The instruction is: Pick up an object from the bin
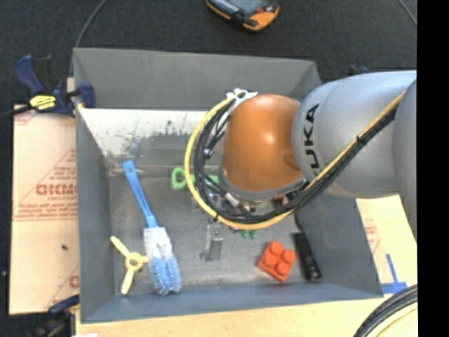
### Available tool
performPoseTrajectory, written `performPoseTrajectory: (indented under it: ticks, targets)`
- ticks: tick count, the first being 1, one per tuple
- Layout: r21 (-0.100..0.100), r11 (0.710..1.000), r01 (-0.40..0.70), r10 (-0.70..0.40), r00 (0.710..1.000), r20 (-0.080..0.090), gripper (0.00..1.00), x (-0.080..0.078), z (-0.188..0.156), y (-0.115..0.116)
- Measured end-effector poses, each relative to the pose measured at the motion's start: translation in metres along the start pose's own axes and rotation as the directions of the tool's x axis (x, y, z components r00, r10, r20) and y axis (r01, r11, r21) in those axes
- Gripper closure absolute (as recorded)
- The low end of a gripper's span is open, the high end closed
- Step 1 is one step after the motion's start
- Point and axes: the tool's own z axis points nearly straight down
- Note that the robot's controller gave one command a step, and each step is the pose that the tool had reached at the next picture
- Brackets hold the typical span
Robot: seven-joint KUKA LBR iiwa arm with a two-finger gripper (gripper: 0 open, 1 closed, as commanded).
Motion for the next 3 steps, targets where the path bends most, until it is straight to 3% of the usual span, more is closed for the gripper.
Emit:
performPoseTrajectory:
  ticks: [1,2,3]
  targets:
    - [-0.001,1.0,-0.005,0.005,1.0,0.008,0.0,-0.002,-0.004,-0.001]
    - [0.005,0.842,0.54,-0.54,0.842,0.012,0.0,0.011,0.107,0.055]
    - [0.002,0.931,0.364,-0.364,0.931,0.011,0.0,0.007,0.041,0.077]
